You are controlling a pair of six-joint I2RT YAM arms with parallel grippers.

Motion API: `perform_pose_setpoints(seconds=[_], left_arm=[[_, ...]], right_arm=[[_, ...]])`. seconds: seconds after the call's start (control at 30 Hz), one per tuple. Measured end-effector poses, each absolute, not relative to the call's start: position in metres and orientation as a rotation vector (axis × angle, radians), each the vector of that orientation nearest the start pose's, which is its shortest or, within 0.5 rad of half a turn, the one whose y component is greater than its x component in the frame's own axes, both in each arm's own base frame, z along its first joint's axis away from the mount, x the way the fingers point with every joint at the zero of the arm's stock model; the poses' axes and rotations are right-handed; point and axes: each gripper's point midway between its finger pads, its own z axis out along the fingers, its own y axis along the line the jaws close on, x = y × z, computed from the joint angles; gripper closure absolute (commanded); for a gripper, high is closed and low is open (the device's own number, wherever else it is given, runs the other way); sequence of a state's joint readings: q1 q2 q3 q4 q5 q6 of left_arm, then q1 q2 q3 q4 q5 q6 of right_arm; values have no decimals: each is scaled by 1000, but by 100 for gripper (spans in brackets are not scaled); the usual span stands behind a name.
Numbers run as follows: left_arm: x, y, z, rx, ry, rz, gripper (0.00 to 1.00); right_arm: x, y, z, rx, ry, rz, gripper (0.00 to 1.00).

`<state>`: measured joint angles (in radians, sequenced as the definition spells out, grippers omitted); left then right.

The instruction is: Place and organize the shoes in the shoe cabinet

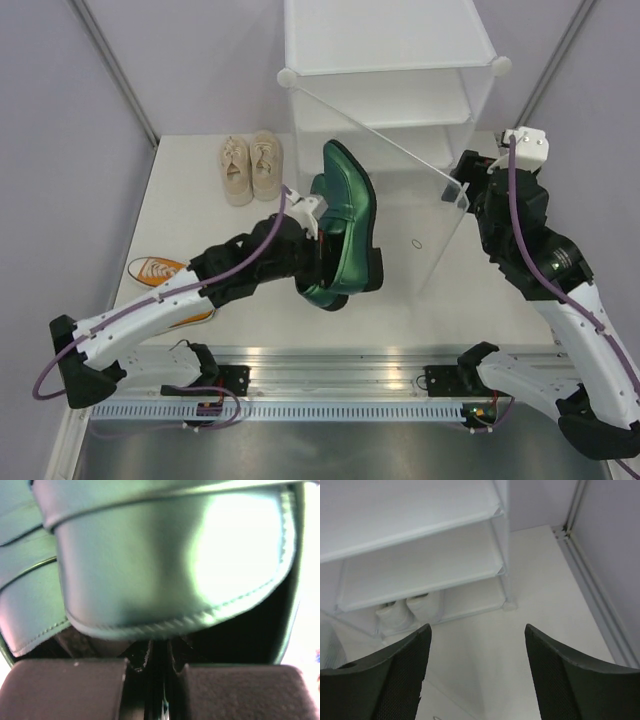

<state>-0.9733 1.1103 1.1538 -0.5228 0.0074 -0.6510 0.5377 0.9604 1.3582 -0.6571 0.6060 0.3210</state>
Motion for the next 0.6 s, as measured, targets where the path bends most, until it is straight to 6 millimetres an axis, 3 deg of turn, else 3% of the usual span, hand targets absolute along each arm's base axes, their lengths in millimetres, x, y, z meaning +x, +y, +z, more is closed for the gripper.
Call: perform_pose_setpoints(seconds=[0.17,0.23,0.33,0.47,0.6], left_arm=[[148,-318,214,511,2295,-837,98],[137,-319,205,557,2316,-825,98],[123,-322,200,612,2322,-831,98],[111,-322,187,679,2336,-820,98],[104,-321,156,791,2382,-758,98]], right_arm=[[275,34,441,320,1642,-14,16],[266,25,467,353,1583,-6,16],[256,17,491,380,1525,11,15],[248,8,503,395,1494,0,11],[249,5,499,395,1508,-41,10]])
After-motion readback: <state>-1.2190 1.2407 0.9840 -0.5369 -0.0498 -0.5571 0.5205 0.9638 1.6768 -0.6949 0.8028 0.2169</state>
